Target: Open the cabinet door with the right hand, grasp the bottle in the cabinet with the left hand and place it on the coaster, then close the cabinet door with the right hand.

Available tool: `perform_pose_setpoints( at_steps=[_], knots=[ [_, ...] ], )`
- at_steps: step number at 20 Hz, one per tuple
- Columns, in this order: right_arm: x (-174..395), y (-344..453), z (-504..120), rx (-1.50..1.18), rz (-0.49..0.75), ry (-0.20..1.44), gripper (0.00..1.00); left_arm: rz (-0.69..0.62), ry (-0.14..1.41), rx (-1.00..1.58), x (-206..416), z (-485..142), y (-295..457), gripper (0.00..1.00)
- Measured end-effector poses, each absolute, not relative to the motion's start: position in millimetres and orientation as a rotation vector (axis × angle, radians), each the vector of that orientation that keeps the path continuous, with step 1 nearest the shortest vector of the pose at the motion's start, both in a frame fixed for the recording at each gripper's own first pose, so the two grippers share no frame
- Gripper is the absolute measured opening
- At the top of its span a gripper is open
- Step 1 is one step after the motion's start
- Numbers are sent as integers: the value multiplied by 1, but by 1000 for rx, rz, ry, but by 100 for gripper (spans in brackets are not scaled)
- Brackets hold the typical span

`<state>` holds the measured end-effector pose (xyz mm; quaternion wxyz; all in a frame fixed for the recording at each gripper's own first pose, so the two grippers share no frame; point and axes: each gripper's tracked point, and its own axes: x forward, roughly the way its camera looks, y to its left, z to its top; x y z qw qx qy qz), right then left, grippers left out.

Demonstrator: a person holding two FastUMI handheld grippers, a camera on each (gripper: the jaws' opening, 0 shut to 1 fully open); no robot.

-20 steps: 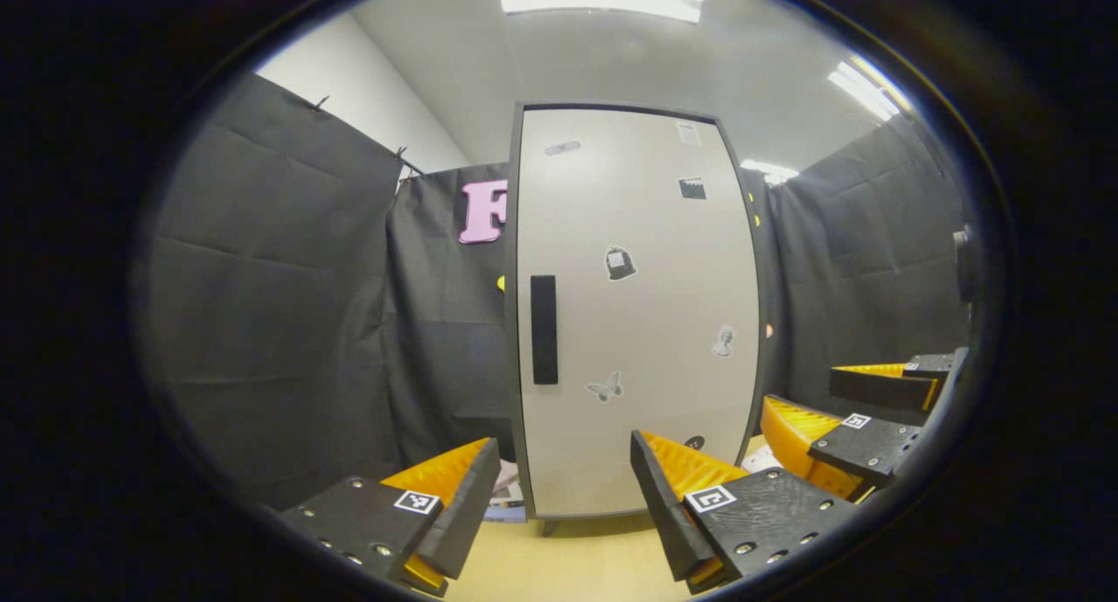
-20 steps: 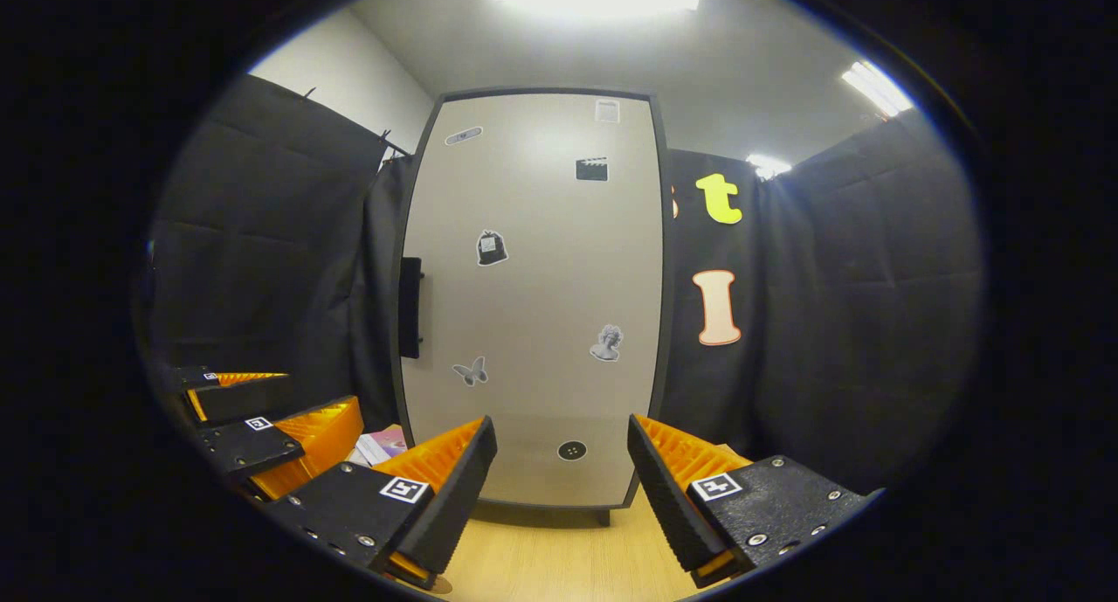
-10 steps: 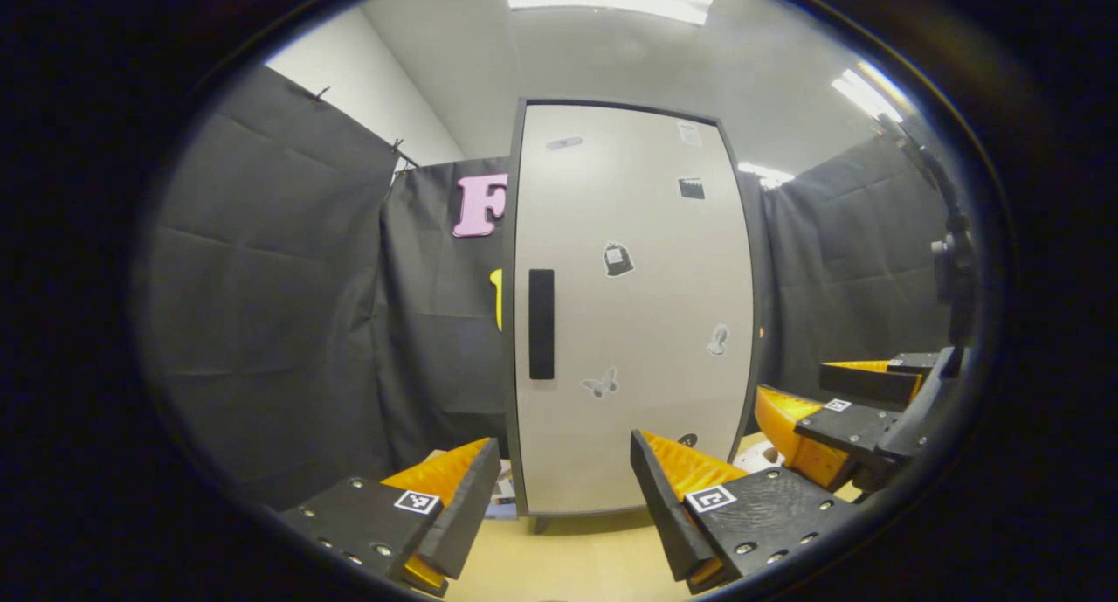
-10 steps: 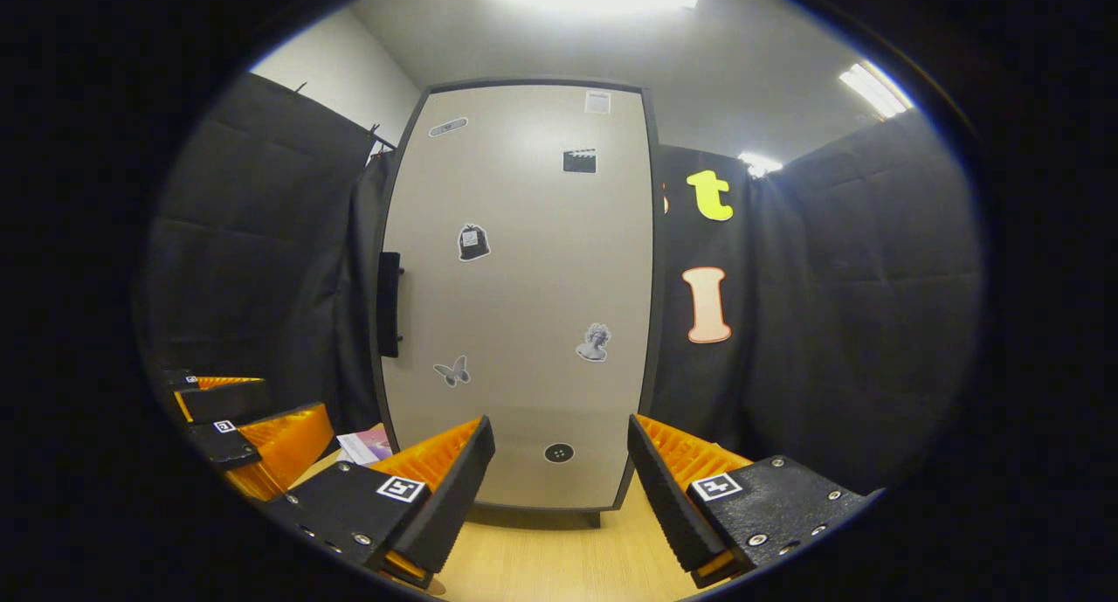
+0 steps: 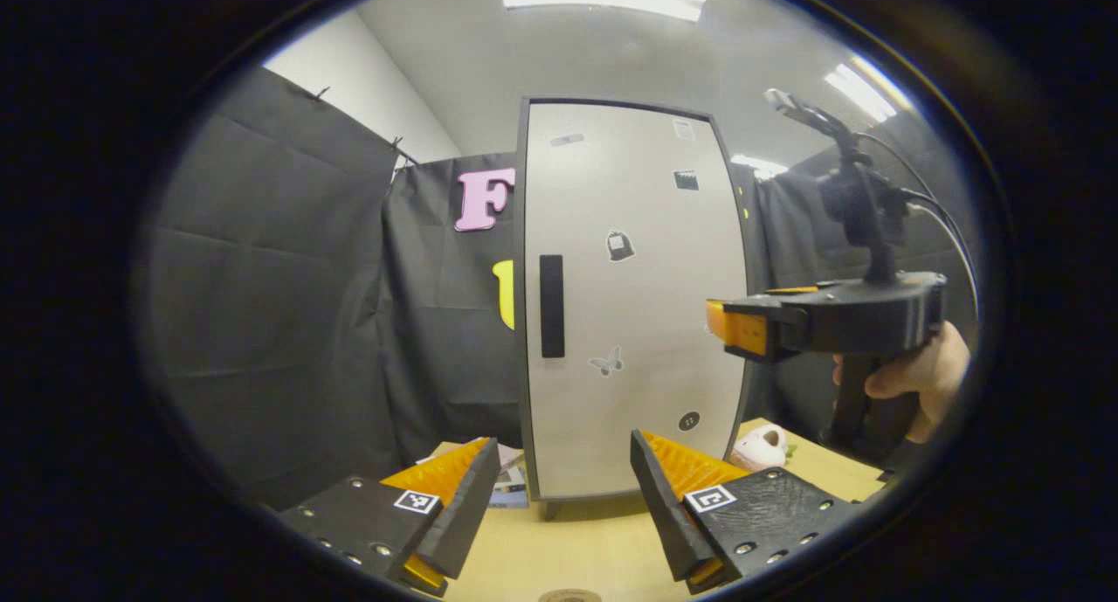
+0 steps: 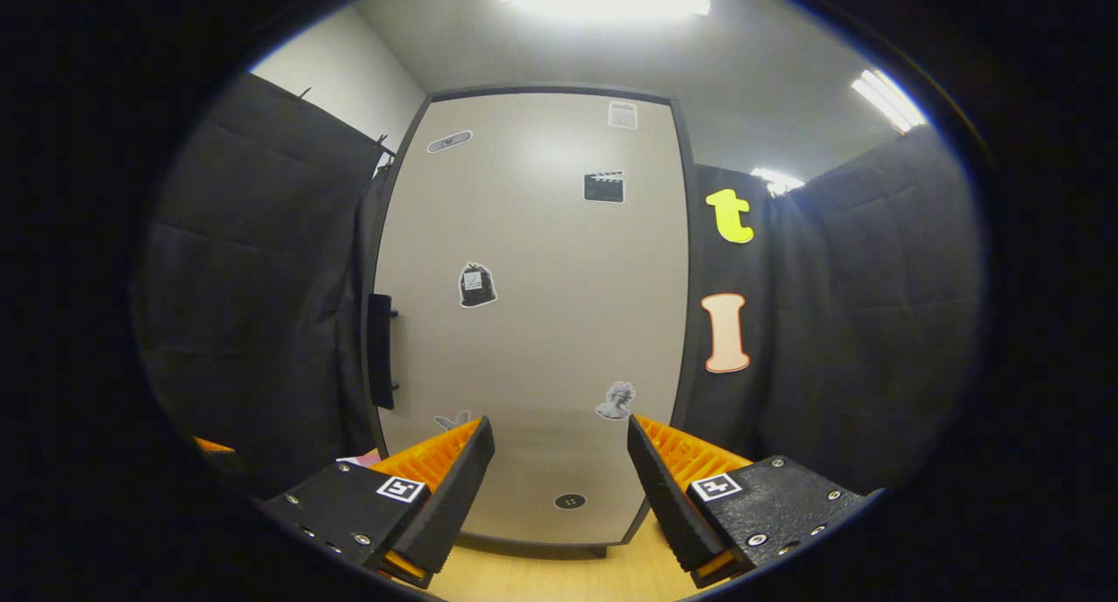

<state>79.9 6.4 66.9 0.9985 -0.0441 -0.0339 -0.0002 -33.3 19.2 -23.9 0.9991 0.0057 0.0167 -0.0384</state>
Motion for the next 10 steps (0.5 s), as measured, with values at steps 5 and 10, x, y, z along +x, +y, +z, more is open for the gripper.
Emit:
perform_pose_setpoints(
  at_steps=[5, 10],
  knots=[
    [96, 64, 82, -145, 108, -100, 95, -100, 9, 10, -68, -21, 32, 86],
    [114, 130, 91, -192, 231, -129, 94, -114, -17, -43, -90, -19, 39, 86]
  ],
)
